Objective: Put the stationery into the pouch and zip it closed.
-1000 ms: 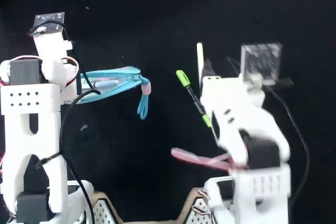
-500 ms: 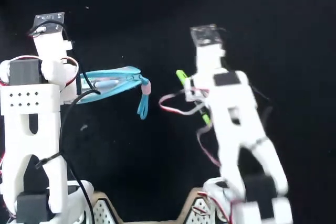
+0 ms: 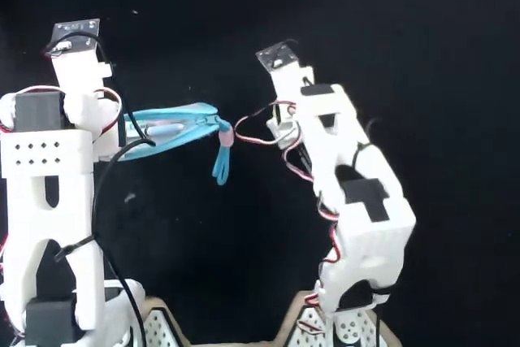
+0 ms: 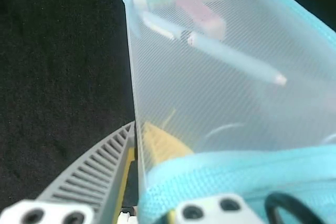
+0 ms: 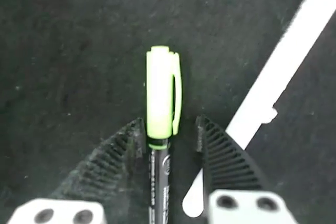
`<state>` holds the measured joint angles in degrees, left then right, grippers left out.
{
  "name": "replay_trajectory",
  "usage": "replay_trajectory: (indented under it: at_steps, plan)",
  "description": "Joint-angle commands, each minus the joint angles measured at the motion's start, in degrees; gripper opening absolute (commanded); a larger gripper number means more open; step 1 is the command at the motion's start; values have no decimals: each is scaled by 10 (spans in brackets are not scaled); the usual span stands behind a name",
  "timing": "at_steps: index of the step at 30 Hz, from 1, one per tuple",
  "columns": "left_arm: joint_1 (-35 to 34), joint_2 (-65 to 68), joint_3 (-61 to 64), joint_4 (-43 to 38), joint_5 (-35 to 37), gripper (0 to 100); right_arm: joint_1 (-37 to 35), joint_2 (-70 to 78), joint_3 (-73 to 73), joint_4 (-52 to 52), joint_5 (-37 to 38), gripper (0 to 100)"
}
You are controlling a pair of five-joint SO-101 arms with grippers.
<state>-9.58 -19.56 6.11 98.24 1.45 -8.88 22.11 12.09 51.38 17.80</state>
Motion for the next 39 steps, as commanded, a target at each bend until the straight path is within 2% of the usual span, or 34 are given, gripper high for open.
replay_trajectory:
  at_steps: [1, 3, 4, 11, 16, 28, 33, 39]
  plan:
    - [-5, 5, 23, 4, 1, 30, 13, 3, -34, -10, 21, 96]
    - [-5, 5, 23, 4, 1, 30, 22, -6, -35, -10, 18, 3]
    - [-5, 5, 23, 4, 1, 30, 27, -13, -33, -8, 18, 27]
    - [-5, 5, 23, 4, 1, 30, 86, -109, -34, 96, 18, 10]
    - [-5, 5, 23, 4, 1, 30, 164, -162, -32, 149, 22, 11]
    - [-5, 5, 23, 4, 1, 30, 356, -36, -37, 139, 31, 28]
    - [-3, 5, 23, 4, 1, 30, 372, 9, -39, 156, 99, 161]
    - [-4, 5, 23, 4, 1, 30, 357, 17, -134, 236, 115, 170]
